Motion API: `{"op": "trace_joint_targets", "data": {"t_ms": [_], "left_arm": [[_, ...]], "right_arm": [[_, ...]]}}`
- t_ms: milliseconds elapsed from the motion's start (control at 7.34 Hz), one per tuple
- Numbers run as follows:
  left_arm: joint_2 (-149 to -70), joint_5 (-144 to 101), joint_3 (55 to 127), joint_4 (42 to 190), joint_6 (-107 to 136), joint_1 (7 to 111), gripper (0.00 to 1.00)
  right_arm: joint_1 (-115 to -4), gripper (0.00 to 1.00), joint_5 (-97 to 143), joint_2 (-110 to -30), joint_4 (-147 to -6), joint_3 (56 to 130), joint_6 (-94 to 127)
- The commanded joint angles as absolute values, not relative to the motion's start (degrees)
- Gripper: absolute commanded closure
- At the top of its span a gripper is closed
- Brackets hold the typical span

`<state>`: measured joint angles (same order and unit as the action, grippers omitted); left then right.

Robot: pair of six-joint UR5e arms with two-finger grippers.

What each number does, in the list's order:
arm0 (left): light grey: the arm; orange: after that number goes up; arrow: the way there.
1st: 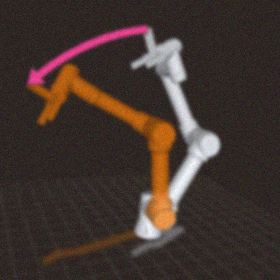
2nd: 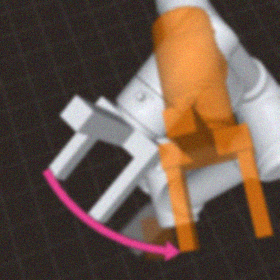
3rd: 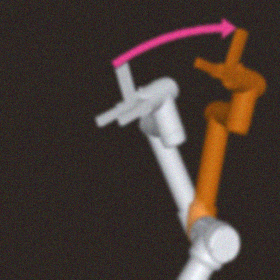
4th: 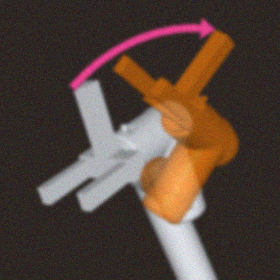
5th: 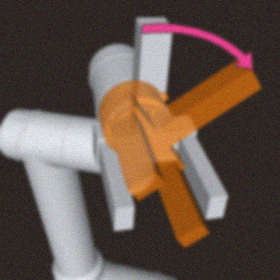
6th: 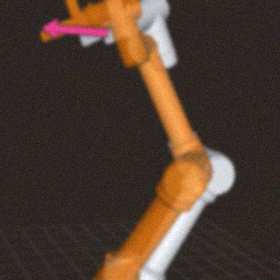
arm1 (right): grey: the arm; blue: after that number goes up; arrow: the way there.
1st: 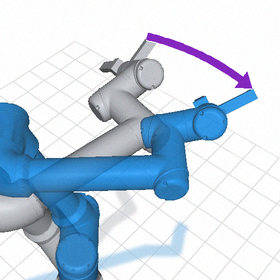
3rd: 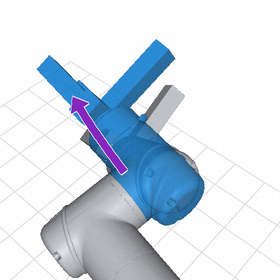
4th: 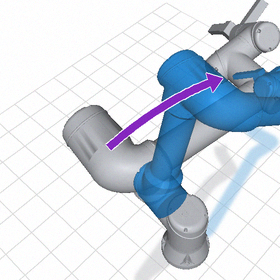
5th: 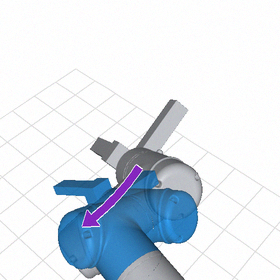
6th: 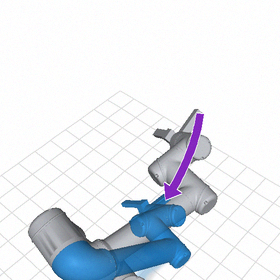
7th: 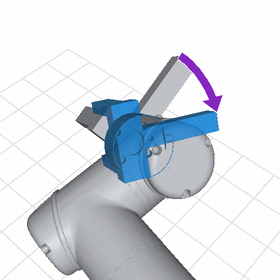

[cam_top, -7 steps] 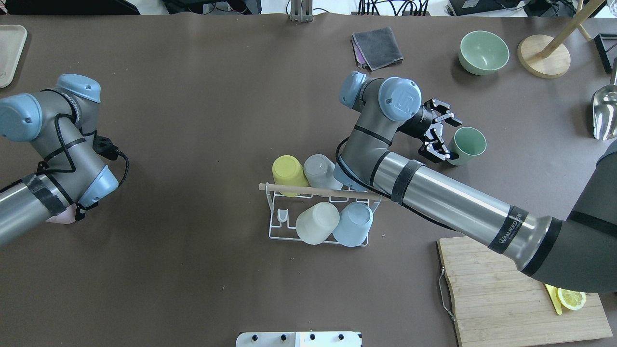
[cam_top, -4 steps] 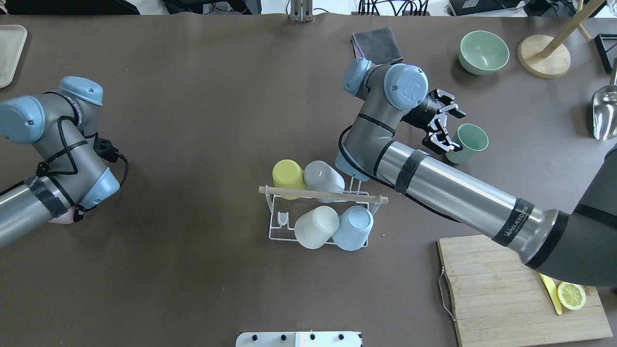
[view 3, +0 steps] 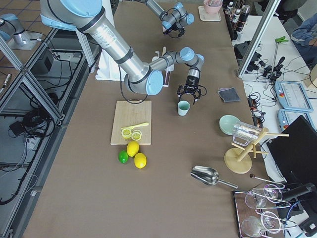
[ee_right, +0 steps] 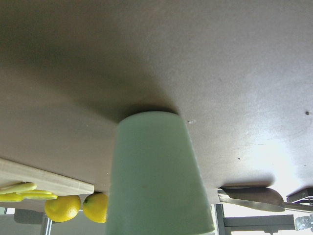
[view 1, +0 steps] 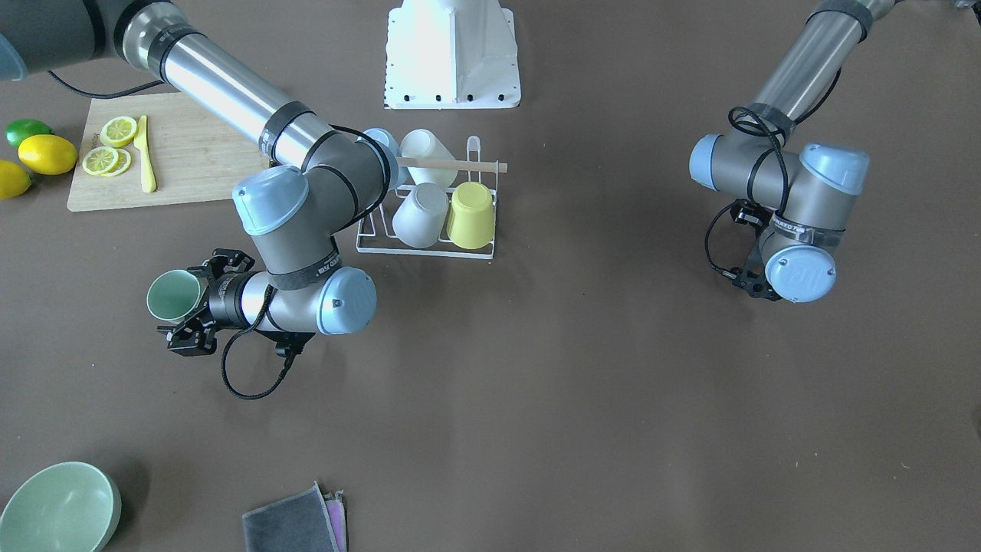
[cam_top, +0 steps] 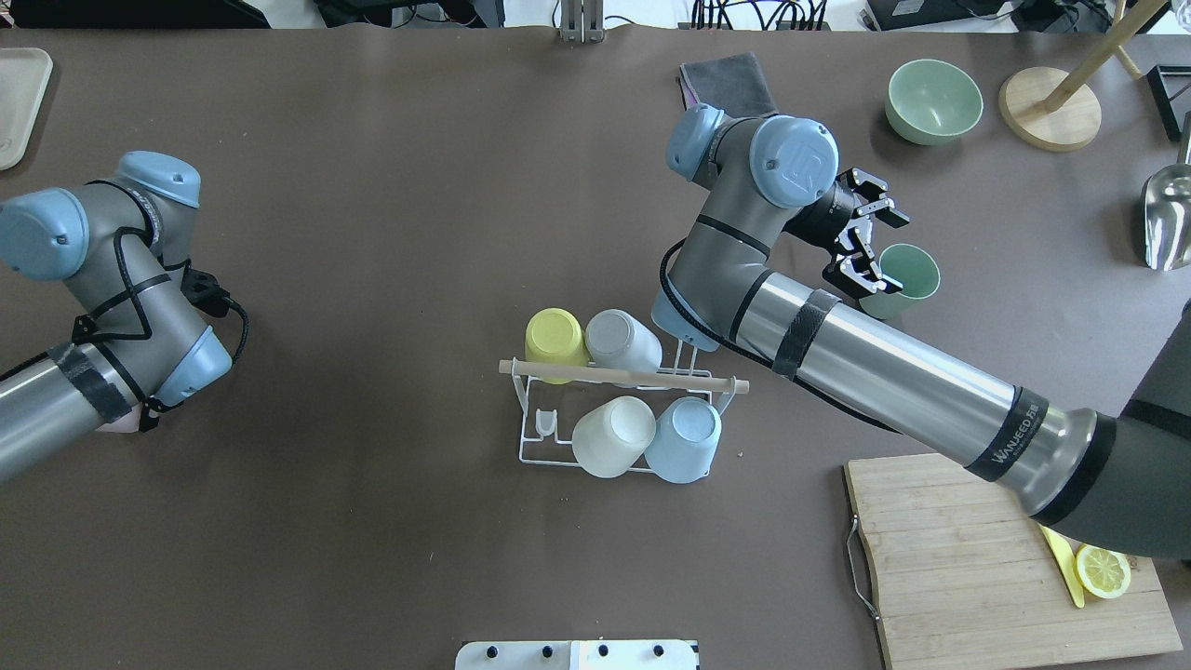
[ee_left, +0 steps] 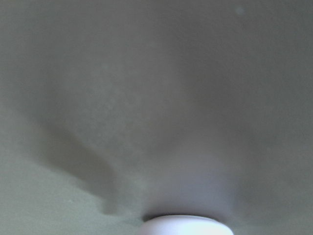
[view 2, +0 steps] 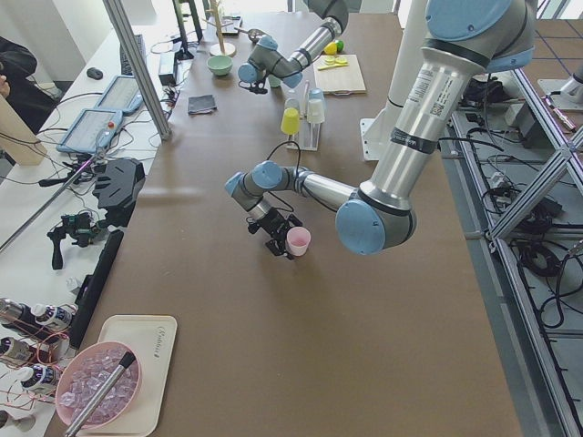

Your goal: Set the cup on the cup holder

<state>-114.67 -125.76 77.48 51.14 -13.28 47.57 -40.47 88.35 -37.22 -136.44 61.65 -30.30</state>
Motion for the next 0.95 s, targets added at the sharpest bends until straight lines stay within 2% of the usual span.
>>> {"op": "trace_joint_targets", "data": {"t_ms": [0,136,545,817], "left_arm": [[-114.70,-125.51,76.82,50.98,-17.58,47.55,0.72],[-114.70,-125.51,76.90,50.72,-17.58,47.64,0.99],[-115.22,-123.31,80.41,41.86,-22.93,48.68,1.00],[-115.22,-122.52,81.21,41.31,-22.94,51.31,1.00]], "right_arm": [[-40.96,0.00,88.42,-37.70,-136.23,61.70,-30.32],[-40.96,0.00,88.68,-37.53,-136.23,61.70,-30.32],[-41.39,0.00,89.21,-38.32,-136.23,61.79,-30.85],[-41.57,0.00,89.91,-37.54,-136.75,61.96,-30.85]]}}
